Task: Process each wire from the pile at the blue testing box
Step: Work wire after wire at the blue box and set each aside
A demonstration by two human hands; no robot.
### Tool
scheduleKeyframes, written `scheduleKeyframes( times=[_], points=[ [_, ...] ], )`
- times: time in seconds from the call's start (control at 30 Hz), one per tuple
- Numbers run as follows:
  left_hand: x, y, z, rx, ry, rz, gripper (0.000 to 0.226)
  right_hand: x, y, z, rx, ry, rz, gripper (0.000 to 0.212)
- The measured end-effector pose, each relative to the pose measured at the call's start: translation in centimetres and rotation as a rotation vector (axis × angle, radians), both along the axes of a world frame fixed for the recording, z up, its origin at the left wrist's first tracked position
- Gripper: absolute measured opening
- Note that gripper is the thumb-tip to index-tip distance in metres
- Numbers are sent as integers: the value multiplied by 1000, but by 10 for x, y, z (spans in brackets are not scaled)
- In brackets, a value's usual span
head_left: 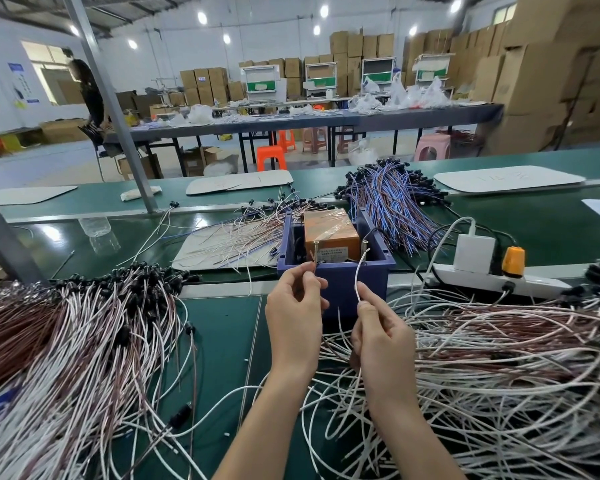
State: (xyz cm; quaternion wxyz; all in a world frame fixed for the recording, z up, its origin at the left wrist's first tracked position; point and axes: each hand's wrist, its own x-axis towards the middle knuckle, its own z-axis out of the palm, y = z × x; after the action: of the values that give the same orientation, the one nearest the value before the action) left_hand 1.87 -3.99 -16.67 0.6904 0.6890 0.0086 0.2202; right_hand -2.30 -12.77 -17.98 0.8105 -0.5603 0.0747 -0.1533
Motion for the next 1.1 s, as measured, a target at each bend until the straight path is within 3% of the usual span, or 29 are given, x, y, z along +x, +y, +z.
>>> scheduleKeyframes(
  times=[1.1],
  points=[
    [0,1,1,-1,-1,-2,16,0,2,2,4,5,-5,29]
  ],
)
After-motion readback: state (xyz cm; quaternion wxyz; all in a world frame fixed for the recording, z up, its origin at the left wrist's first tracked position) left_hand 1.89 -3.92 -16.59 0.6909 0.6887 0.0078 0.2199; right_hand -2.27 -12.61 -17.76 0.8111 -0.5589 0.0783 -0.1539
